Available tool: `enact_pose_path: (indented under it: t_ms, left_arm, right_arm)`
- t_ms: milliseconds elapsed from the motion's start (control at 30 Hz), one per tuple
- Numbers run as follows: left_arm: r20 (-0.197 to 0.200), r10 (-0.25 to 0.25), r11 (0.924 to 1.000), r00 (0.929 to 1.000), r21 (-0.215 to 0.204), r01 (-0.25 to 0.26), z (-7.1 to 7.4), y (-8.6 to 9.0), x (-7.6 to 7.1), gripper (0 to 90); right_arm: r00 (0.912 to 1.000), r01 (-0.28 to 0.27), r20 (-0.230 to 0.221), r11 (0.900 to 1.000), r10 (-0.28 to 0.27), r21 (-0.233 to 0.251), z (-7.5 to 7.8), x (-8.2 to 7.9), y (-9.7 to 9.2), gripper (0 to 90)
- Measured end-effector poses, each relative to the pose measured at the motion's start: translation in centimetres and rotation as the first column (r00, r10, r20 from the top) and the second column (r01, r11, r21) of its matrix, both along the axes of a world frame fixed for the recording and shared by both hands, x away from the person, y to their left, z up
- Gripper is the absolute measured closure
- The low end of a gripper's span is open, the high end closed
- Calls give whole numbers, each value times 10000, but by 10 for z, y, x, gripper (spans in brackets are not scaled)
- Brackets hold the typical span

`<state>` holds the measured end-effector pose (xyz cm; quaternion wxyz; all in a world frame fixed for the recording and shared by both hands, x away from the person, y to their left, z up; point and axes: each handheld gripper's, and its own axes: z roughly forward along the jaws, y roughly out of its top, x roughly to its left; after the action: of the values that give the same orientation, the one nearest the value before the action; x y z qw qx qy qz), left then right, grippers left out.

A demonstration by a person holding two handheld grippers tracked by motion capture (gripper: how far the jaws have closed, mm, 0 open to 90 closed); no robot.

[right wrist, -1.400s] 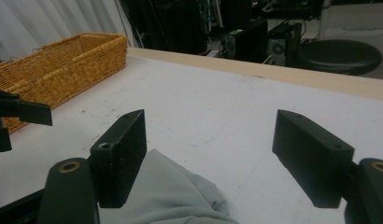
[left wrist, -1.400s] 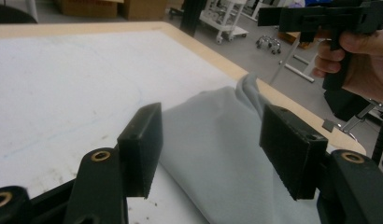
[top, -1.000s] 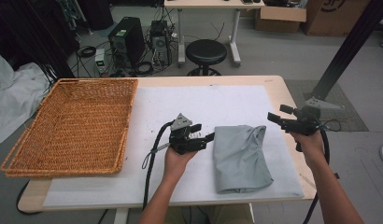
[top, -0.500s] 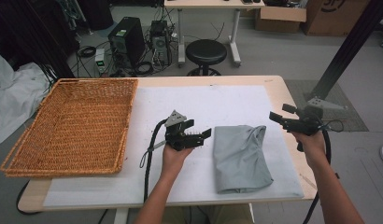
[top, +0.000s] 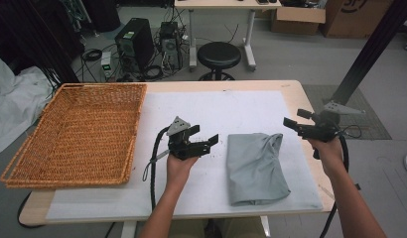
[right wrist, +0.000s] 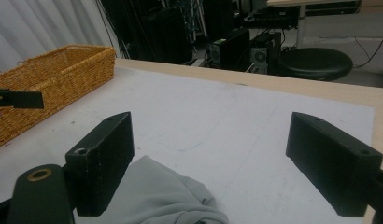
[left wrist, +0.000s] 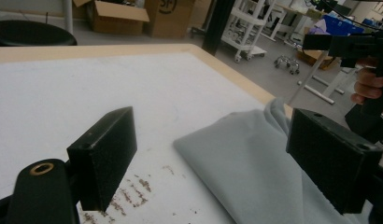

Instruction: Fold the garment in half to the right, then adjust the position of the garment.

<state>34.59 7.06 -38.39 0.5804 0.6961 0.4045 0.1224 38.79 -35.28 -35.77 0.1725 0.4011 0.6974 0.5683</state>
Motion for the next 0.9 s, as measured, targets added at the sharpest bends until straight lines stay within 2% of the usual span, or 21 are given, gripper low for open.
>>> enact_pose_path:
  t_ms: [300,533,600,767,900]
  left_arm:
    - [-56,-126,9999,9999,51,127,0,-3,1,175]
    - [26,-315,9994,9995,130,315,10,-7,6,175]
    - [-66,-434,9988,9990,243,435,10,-11,10,175]
    - [-259,-866,9945,9959,566,879,4,-28,20,184]
    - [-526,-1064,9907,9929,797,1104,-7,-41,28,214]
  right_arm:
    - [10000,52,71,10000,-52,37,0,-1,-2,148]
    - [9999,39,151,10000,-39,8,4,0,-2,148]
    - [9999,45,160,10000,-46,21,4,0,-2,148]
    - [9999,41,122,10000,-41,1,3,2,0,149]
    - [10000,-3,46,10000,3,-5,0,3,0,149]
